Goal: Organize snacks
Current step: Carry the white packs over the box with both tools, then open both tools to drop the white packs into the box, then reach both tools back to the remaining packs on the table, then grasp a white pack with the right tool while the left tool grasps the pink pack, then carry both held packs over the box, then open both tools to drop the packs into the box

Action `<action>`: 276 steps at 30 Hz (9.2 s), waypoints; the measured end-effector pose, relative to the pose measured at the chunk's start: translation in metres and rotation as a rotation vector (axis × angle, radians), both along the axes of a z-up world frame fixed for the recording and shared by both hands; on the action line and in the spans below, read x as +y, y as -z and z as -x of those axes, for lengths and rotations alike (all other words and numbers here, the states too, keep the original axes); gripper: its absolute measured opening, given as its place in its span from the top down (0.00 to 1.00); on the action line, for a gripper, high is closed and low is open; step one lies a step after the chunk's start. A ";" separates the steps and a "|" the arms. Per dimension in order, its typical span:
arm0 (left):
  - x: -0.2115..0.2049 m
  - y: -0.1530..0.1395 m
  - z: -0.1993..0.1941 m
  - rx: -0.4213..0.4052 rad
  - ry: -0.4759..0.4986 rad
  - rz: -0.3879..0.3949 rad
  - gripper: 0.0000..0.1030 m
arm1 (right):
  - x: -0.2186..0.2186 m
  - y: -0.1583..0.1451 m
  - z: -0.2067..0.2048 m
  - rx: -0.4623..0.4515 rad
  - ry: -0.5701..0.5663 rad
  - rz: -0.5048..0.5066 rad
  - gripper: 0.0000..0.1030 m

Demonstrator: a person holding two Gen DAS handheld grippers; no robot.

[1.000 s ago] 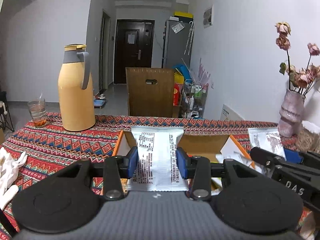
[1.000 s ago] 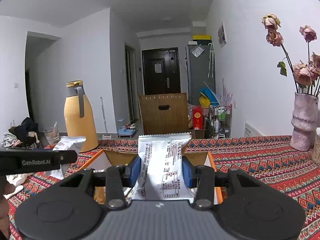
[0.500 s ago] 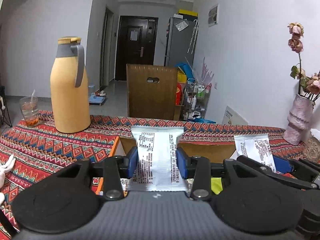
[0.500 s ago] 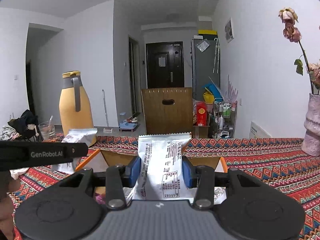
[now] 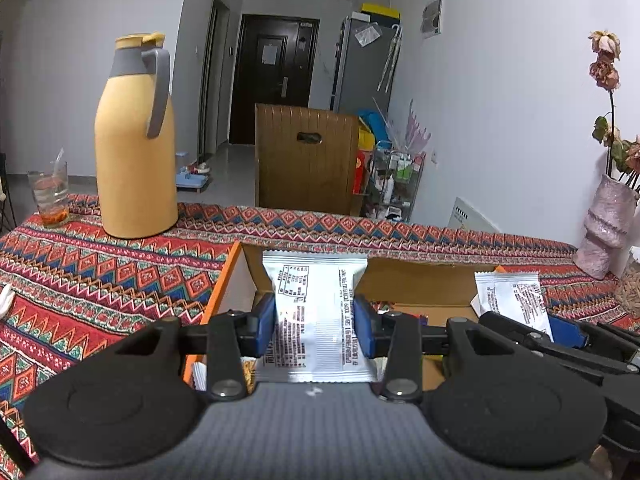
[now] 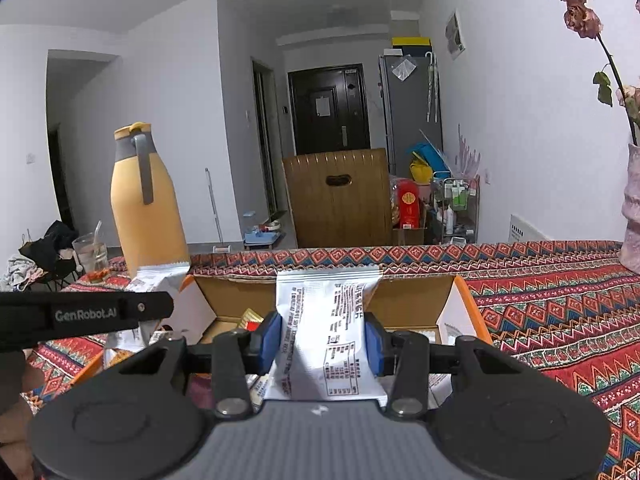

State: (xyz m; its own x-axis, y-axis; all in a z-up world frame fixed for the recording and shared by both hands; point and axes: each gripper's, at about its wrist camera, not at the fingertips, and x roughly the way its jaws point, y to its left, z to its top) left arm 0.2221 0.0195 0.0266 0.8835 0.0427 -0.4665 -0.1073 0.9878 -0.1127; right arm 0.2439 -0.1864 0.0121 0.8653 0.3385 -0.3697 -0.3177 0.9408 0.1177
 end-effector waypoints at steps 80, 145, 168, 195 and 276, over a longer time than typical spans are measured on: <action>0.005 0.028 0.097 0.137 -0.012 -0.022 0.00 | -0.041 0.039 0.089 0.208 0.065 0.110 0.00; -0.105 0.067 0.063 0.335 0.108 -0.116 0.00 | -0.118 0.063 0.117 0.115 0.183 -0.018 0.65; -0.119 0.080 0.063 0.332 0.086 -0.097 0.39 | -0.111 0.066 0.117 0.122 0.169 0.014 0.65; -0.070 0.009 0.091 0.145 0.112 -0.023 0.39 | -0.082 0.031 0.121 0.043 0.117 0.050 0.65; 0.005 -0.027 0.020 -0.075 -0.070 0.011 0.00 | -0.011 -0.013 0.006 -0.052 0.166 0.005 0.00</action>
